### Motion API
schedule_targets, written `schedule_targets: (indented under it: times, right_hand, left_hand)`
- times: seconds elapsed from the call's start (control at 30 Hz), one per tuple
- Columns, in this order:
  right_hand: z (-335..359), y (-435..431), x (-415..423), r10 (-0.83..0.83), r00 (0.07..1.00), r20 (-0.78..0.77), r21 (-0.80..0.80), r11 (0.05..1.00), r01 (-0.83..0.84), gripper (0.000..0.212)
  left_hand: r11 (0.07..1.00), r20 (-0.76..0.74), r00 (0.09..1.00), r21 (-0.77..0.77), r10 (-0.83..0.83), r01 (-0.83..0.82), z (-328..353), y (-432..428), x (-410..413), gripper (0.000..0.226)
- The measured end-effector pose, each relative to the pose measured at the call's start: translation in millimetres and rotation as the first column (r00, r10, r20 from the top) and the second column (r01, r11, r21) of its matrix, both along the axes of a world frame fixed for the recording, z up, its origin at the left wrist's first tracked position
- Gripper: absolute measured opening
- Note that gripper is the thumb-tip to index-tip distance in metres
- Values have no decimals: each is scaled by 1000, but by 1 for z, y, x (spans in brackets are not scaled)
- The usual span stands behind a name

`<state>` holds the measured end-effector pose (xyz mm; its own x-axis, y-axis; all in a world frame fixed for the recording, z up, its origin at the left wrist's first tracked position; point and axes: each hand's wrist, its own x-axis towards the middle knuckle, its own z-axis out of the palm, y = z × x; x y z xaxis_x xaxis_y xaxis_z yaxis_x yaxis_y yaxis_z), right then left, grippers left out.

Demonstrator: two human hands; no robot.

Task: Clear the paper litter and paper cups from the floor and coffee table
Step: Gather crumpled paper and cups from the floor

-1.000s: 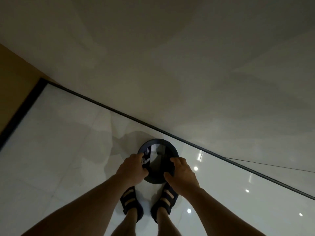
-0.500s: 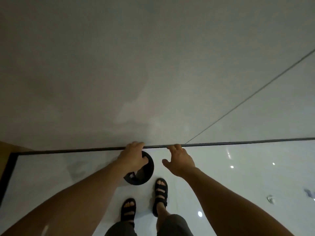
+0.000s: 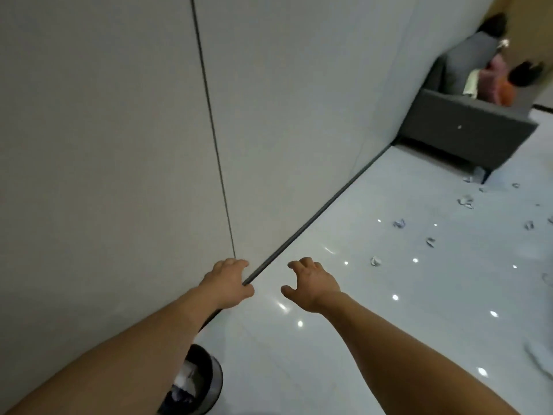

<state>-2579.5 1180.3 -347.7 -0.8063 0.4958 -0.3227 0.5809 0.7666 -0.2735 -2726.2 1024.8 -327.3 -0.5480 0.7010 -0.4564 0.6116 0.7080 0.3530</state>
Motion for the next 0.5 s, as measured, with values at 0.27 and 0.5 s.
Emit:
schedule_targets:
  times: [0.27, 0.5]
  right_hand:
    - [13, 139, 210, -358, 933, -24, -13, 934, 358, 69]
    - [13, 234, 391, -606, 793, 58, 3, 794, 607, 70]
  left_hand:
    - [939, -54, 938, 28, -342, 344, 26, 201, 159, 72]
    - [830, 0, 830, 32, -557, 557, 18, 342, 316, 72]
